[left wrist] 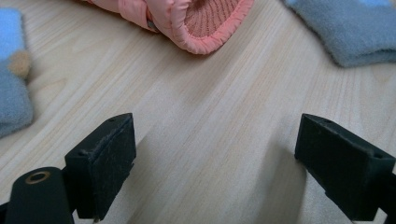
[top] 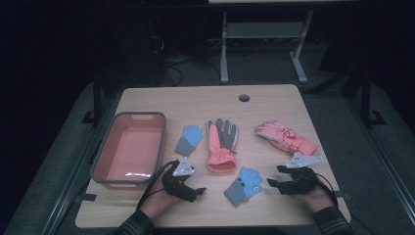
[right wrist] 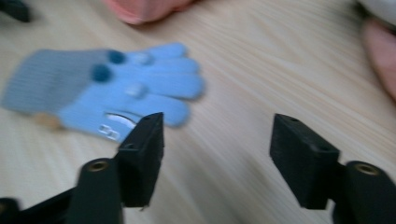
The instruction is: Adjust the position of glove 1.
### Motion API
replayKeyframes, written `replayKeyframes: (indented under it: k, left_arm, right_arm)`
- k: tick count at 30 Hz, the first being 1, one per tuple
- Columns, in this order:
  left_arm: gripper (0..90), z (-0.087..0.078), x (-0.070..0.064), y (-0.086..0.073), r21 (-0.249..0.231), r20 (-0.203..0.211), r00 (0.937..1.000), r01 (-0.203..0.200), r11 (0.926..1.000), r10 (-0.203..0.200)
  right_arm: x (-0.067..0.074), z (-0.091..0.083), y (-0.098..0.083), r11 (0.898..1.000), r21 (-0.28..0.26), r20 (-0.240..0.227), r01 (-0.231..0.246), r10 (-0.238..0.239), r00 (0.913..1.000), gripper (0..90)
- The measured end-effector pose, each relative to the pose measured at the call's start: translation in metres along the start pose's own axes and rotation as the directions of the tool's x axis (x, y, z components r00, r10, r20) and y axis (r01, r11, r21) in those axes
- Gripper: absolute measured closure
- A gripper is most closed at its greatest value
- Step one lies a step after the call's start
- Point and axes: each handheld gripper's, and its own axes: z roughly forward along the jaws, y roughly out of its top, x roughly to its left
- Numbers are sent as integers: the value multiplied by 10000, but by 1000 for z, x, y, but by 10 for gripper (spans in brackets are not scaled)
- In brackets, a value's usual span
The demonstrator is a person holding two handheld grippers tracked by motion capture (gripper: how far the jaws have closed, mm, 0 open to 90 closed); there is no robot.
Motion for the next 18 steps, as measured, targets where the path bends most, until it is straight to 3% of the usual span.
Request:
replayKeyframes:
  k: [4,8,12,14,18]
  left_arm:
    - [119,-1,0,0,50,11,10000,-40,10000,40]
    - [125,-1,0,0,33,-4,10000,-6,10000,6]
    - [129,-1,1,0,63,-106,9999,22,10000,-22]
    - [129,-2,2,3,324,-219,9997,148,9994,-141]
    - [129,-3,1,4,271,-289,9988,405,9988,-397]
  right_arm:
    - [-13,-4,-12,9992,-240,529,-330,343,9980,191]
    - [-17,-2,-15,9988,-286,977,-402,428,9943,138]
    - [-19,2,-17,9991,-252,1179,-351,378,9923,115]
    - [-20,3,-19,9989,-236,1262,-404,431,9911,103]
    - [-23,5,-21,9989,-162,1380,-429,447,9894,104]
